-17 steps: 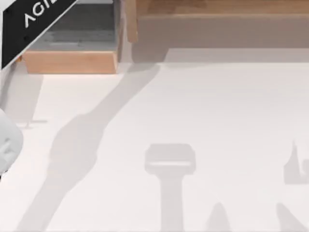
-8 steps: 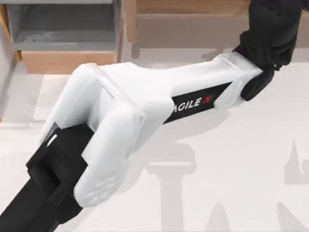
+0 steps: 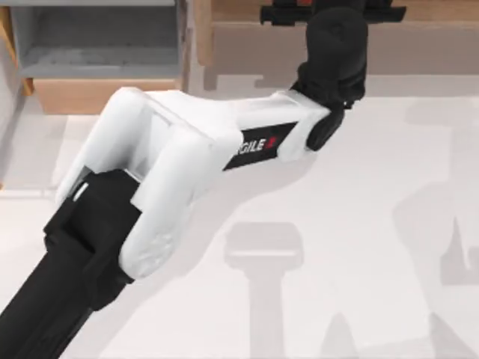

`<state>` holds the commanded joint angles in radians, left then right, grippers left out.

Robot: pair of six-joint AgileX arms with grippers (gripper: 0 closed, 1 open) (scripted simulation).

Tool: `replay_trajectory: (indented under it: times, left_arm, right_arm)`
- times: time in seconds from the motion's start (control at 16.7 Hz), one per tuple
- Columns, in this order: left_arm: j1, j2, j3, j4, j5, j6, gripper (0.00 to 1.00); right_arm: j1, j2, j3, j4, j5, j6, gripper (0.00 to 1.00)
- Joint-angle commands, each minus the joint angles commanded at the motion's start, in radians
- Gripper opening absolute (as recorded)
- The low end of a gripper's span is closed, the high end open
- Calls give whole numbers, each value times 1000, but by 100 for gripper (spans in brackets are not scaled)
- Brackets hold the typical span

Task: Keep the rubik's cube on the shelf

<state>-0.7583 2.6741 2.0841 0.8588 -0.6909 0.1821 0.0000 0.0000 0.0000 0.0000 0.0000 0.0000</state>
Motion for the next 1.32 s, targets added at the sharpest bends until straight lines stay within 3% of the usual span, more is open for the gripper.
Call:
replay_trajectory:
  times: [0.36, 1.14, 1.32]
  left_arm:
    - [0, 0, 0, 0, 0, 0, 0]
    - [0, 0, 0, 0, 0, 0, 98]
    - [0, 0, 0, 0, 0, 0, 100]
  right_arm:
    - [0, 0, 0, 0, 0, 0, 100]
    - [0, 0, 0, 0, 0, 0, 100]
    - [0, 0, 0, 0, 0, 0, 100]
